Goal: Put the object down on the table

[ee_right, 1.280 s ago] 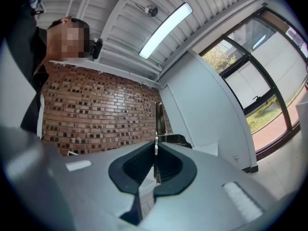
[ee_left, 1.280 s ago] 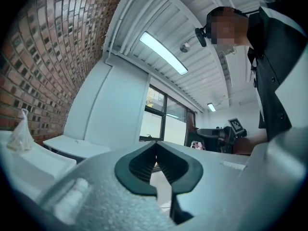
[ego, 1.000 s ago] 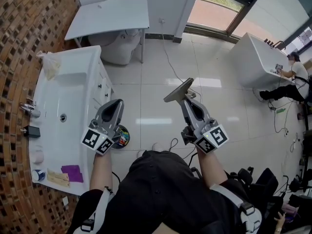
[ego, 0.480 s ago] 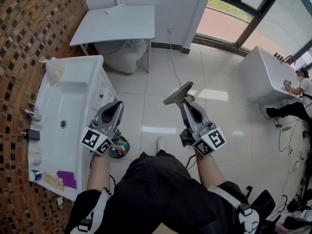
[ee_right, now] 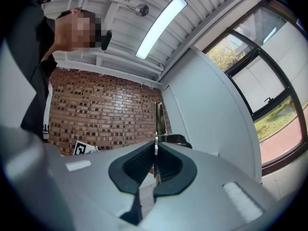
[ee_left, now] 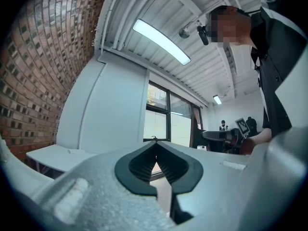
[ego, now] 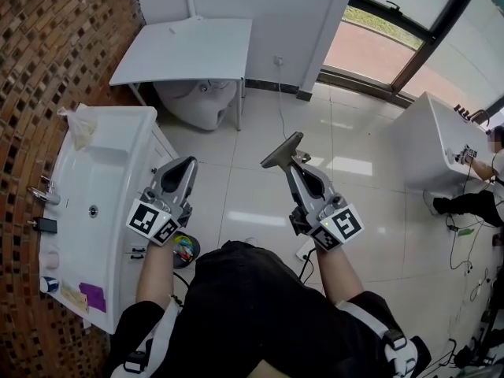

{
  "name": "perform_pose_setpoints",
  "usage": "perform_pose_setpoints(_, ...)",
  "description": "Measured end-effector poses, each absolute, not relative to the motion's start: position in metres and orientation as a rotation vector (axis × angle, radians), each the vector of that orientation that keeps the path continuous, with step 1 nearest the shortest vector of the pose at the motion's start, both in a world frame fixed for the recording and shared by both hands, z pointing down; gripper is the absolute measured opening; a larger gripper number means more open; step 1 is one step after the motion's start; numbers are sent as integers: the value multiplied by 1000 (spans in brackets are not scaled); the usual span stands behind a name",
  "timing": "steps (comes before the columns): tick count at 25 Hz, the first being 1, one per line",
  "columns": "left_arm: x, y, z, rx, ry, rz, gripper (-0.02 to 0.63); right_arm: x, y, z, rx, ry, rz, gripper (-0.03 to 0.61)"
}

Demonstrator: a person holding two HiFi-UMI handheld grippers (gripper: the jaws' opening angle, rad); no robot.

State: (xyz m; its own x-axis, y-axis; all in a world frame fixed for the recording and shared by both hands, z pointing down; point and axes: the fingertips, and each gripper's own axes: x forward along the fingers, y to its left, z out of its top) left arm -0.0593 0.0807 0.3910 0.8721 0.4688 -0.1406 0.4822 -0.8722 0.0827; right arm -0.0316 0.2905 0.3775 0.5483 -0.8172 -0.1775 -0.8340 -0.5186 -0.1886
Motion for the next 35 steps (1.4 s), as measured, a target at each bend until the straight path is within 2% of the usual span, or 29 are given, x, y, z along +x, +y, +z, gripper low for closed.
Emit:
perform_pose_setpoints(14,-4,102,403,2910,762,-145,-3,27,313,381,-2486,1296,69,5)
perform_pose_setpoints(35,137,30,407,2876,823,-182,-3,159,259,391,-2628,1224,53,5)
